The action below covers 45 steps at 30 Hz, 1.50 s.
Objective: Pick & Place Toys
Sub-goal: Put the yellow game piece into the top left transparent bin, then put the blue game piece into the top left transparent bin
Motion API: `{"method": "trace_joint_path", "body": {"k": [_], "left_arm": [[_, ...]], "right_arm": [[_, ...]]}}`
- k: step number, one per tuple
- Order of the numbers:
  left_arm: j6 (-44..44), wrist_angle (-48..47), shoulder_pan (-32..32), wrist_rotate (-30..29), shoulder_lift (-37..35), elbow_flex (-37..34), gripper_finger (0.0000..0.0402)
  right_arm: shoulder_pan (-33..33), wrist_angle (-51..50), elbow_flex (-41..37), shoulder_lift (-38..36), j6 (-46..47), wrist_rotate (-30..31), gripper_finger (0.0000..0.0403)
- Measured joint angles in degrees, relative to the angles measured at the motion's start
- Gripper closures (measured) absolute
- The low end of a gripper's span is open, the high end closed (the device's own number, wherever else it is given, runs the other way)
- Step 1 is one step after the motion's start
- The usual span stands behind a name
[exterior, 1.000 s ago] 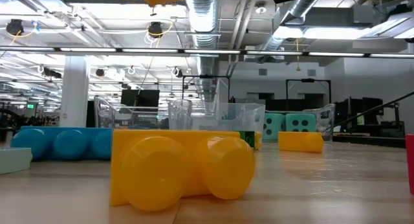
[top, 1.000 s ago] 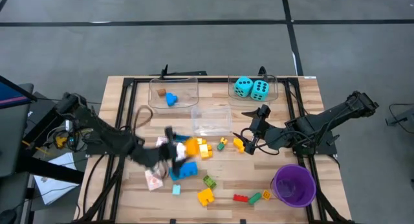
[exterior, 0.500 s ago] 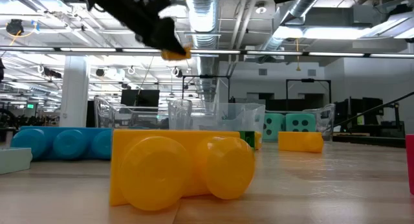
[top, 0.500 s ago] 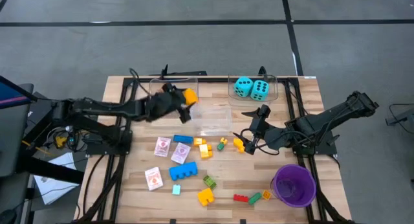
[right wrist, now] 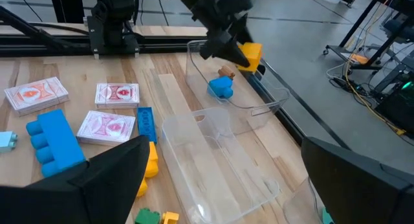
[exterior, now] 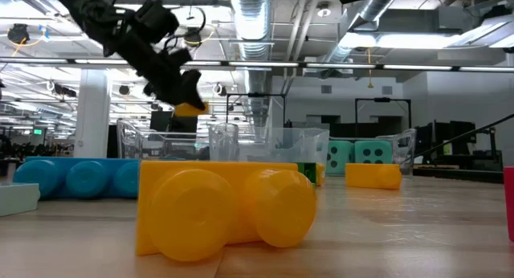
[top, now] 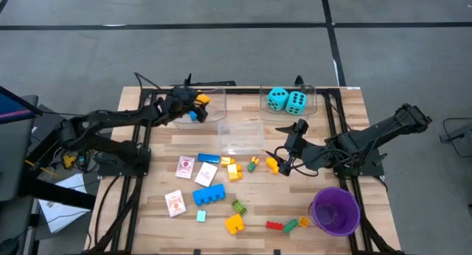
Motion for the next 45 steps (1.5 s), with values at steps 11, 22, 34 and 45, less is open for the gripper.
{"method": "trace_joint_path", "body": {"k": [11,22,34,45], "left_arm": [[-10.3,2.3,3.4,-8.4,0.0,-5.8,0.0107],[-14.7,1.4,3.4,-11.0,0.0,-5.9,0.0107],[-14.7,1.4,3.4,-11.1,0.0,-5.9,0.0059],[-14.7,1.4,3.2,-11.1,0.0,-5.9,0.0018]], "right_arm": [[0.0,0.0,0.0,0.0,0.0,0.0,0.0007],[0.0,0.0,0.0,0.0,0.0,0.0,0.0007],[0.0,0.0,0.0,0.0,0.0,0.0,0.0007],[0.0,0.0,0.0,0.0,0.0,0.0,0.0007]]}}
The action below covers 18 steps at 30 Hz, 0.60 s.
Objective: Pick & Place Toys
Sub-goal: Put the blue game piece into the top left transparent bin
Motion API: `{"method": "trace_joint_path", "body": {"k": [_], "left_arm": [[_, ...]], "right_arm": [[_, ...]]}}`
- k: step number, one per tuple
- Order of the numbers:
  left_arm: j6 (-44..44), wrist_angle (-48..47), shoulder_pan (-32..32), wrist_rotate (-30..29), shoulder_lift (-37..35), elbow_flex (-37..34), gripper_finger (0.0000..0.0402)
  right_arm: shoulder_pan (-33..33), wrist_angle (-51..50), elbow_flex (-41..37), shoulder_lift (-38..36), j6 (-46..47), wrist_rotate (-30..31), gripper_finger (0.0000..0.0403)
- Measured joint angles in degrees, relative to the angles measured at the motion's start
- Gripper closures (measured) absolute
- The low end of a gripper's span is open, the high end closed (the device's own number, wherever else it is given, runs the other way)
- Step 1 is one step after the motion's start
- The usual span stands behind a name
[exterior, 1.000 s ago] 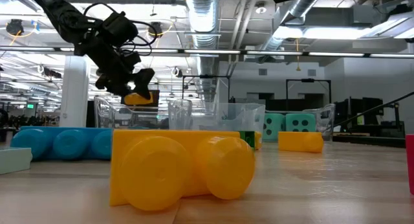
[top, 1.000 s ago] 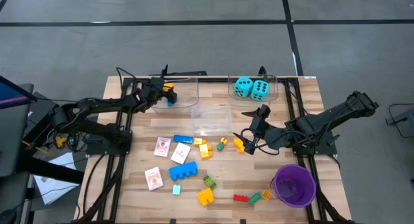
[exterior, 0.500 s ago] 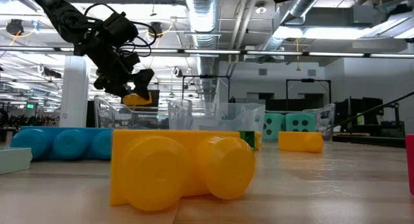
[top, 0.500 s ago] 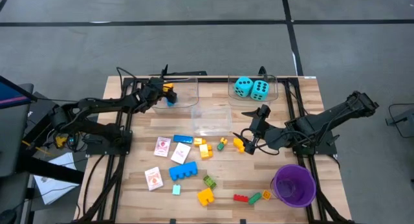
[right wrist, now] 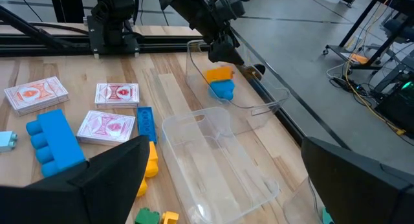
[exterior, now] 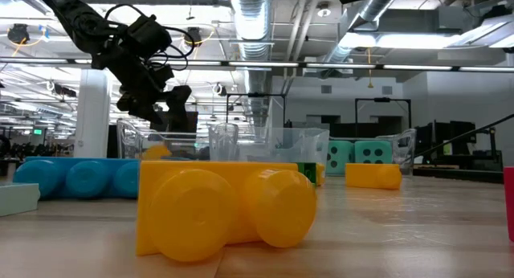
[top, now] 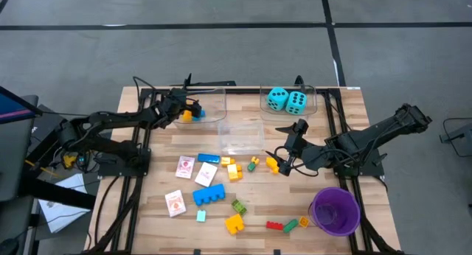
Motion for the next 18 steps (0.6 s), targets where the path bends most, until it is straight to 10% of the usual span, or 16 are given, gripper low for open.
{"method": "trace_joint_path", "body": {"k": [12,18], "left_arm": [[1.2,0.8,-3.1,12.7,-4.5,0.0,0.0039],[9.8,-1.1,-8.4,31.4,-9.1,0.0,0.0052]], "right_arm": [[0.0,0.0,0.0,0.0,0.0,0.0,0.0007],[0.0,0.0,0.0,0.0,0.0,0.0,0.0007]]}}
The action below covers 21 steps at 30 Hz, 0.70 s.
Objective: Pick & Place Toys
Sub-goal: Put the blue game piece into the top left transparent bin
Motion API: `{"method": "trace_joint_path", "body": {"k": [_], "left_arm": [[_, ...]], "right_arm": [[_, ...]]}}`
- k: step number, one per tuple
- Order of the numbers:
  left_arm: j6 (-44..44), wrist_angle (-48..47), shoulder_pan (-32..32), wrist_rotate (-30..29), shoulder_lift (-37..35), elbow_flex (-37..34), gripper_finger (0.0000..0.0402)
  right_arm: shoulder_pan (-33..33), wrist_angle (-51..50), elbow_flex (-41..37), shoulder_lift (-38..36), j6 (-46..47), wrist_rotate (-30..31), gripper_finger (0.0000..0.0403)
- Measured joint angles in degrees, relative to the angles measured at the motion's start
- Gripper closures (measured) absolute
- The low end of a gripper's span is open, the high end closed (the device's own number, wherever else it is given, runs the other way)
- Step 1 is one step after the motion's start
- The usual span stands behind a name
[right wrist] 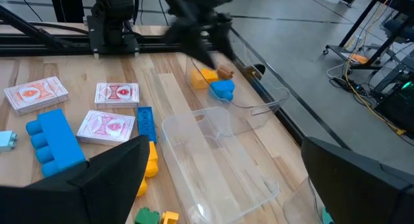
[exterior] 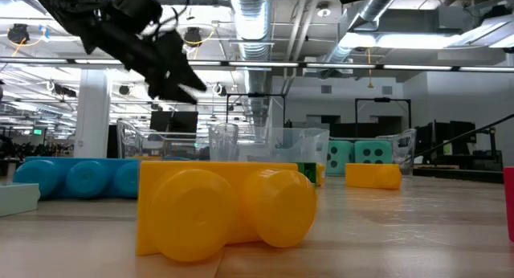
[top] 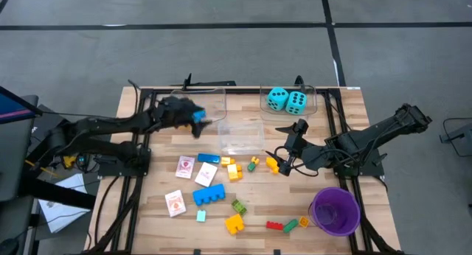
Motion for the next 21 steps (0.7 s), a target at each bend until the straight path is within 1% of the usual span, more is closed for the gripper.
{"method": "trace_joint_path", "body": {"k": [2,4,6,7,15,18,21], "left_arm": [[0.7,-1.5,-2.6,7.6,-1.5,0.0,0.0056],[0.7,-2.5,-5.7,13.8,-2.8,0.0,0.0060],[0.7,-3.0,-9.2,17.7,-4.0,0.0,0.0062],[0.6,-3.2,-11.1,18.6,-4.5,0.0,0.0063],[0.7,-2.0,-26.3,18.2,-5.4,0.0,0.0064],[1.7,0.9,-31.5,16.5,-4.4,0.0,0.0066],[4.3,6.8,-36.2,14.8,-2.2,0.0,0.0068]], "right_arm": [[0.0,0.0,0.0,0.0,0.0,0.0,0.0007],[0.0,0.0,0.0,0.0,0.0,0.0,0.0007],[0.0,0.0,0.0,0.0,0.0,0.0,0.0007],[0.0,0.0,0.0,0.0,0.0,0.0,0.0007],[0.0,0.0,0.0,0.0,0.0,0.0,0.0007],[0.0,0.0,0.0,0.0,0.0,0.0,0.0007],[0.0,0.0,0.0,0.0,0.0,0.0,0.0007]]}}
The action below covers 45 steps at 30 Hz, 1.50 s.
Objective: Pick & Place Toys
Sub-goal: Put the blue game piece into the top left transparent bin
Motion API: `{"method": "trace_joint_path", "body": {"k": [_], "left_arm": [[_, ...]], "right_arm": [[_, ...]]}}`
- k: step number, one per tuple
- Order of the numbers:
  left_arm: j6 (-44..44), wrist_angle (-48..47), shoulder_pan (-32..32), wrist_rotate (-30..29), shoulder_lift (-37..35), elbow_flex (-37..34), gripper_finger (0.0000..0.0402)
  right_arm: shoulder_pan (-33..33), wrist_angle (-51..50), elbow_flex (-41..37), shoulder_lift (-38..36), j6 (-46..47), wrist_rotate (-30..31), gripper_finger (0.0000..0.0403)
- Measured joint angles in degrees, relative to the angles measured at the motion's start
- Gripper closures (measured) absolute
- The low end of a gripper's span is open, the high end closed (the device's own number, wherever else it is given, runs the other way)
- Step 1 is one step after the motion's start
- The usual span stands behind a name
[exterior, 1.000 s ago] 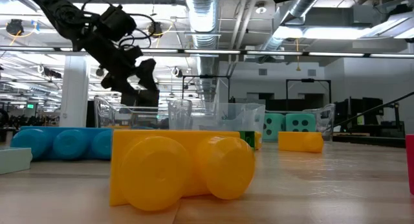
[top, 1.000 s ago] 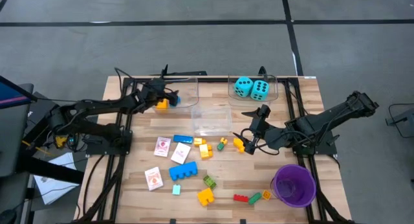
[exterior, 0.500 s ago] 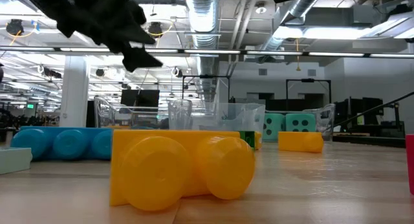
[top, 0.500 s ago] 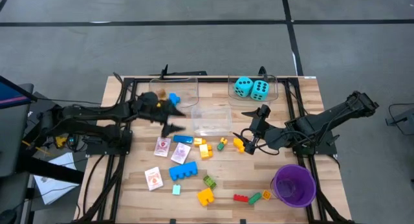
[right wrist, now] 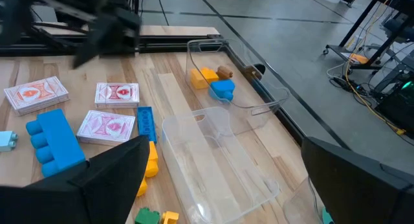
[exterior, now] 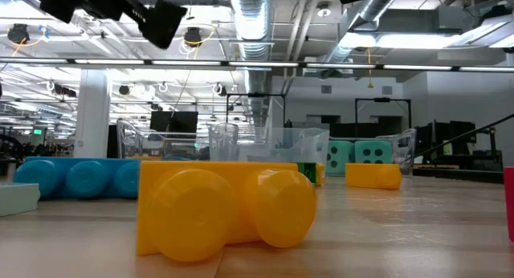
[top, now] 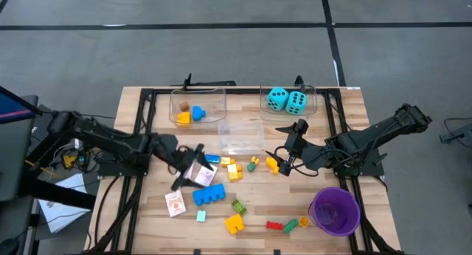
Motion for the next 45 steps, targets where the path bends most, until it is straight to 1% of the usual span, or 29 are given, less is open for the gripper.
{"method": "trace_joint_path", "body": {"k": [3,5,7,10,12,15,17,21,28,32,37,43,45], "left_arm": [[1.2,5.3,-3.1,-0.2,2.4,0.0,0.0069],[1.1,7.3,-4.5,-0.2,3.8,0.0,0.0069],[0.6,7.2,-5.8,-1.8,4.8,0.0,0.0069],[-0.7,7.1,-7.7,-6.4,6.3,0.0,0.0069],[-1.2,7.2,-8.5,-8.1,7.2,0.0,0.0069],[-4.2,7.1,-9.8,-10.9,8.7,0.0,0.0069],[-6.3,7.1,-11.2,-14.4,10.1,0.0,0.0069],[-9.6,6.6,-14.7,-22.3,15.0,0.0,0.0069],[-17.0,6.7,-19.2,-31.5,25.6,0.0,0.0069],[-20.2,7.0,-20.3,-35.7,28.8,0.0,0.0069],[-22.5,7.3,-20.8,-39.0,29.4,0.0,0.0069],[-27.5,7.3,-20.8,-39.2,29.4,0.0,0.0069],[-28.5,7.3,-21.0,-40.1,29.4,0.0,0.0069]], "right_arm": [[0.0,0.0,0.0,0.0,0.1,0.0,0.0007],[0.0,0.0,0.0,0.0,0.1,0.0,0.0007],[0.0,0.0,0.0,0.0,0.1,0.0,0.0007],[0.0,-0.3,0.0,0.0,0.1,0.0,0.0007],[0.0,-0.5,0.0,0.0,0.1,0.0,0.0007],[0.0,-0.5,0.0,0.0,0.1,0.0,0.0007],[0.0,-0.5,0.0,0.0,0.3,0.0,0.0007],[0.0,-0.5,0.0,0.0,0.4,0.0,0.0007],[0.0,-0.4,0.0,0.0,0.6,0.0,0.0007],[0.0,-0.5,0.0,0.0,1.0,0.0,0.0007],[0.0,-0.4,0.0,0.0,1.0,0.0,0.0007],[0.0,-0.5,0.0,0.0,1.0,0.0,0.0007],[0.0,-0.5,0.0,0.0,1.0,0.0,0.0007]]}}
